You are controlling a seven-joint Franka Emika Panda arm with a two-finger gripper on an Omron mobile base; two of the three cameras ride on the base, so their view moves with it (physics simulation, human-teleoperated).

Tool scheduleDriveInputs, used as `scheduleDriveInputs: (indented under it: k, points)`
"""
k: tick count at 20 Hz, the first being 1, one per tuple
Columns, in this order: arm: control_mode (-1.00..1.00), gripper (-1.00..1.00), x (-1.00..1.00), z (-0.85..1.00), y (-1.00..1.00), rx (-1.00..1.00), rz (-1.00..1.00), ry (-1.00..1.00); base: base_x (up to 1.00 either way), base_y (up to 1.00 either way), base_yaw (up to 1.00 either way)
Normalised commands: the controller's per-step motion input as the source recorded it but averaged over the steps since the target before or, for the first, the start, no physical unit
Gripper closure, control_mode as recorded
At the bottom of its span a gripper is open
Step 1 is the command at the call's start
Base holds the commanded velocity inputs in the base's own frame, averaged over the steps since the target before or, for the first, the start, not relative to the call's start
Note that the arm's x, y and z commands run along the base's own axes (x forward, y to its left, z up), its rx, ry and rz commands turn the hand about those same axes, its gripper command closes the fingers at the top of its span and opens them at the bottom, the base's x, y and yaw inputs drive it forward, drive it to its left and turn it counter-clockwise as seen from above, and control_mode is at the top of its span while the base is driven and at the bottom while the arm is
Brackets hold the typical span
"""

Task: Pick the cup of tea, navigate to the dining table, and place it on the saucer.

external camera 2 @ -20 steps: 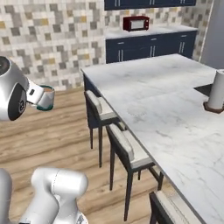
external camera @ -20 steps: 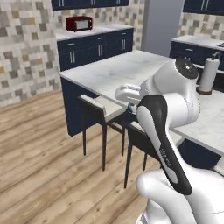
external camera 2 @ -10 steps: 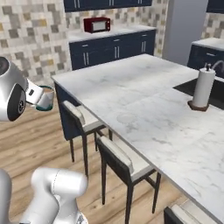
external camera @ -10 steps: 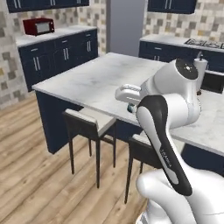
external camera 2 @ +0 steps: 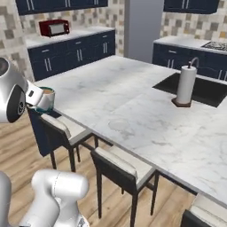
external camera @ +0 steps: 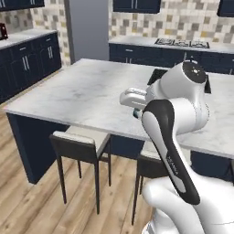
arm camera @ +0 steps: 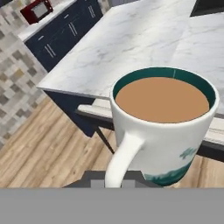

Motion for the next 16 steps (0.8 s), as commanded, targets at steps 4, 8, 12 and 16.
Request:
scheduleDriveInputs:
  k: [4, 8, 12, 16]
  points:
    - [1.0, 1.0, 0.0, 0.0, 0.0, 0.0, 0.0, 0.0, 0.3, 0.23, -0.45]
    - [1.0, 1.0, 0.0, 0.0, 0.0, 0.0, 0.0, 0.0, 0.43, 0.29, -0.42]
    - [1.0, 1.0, 0.0, 0.0, 0.0, 0.0, 0.0, 0.0, 0.55, 0.34, -0.38]
    - [1.0, 1.0, 0.0, 0.0, 0.0, 0.0, 0.0, 0.0, 0.59, 0.3, -0.36]
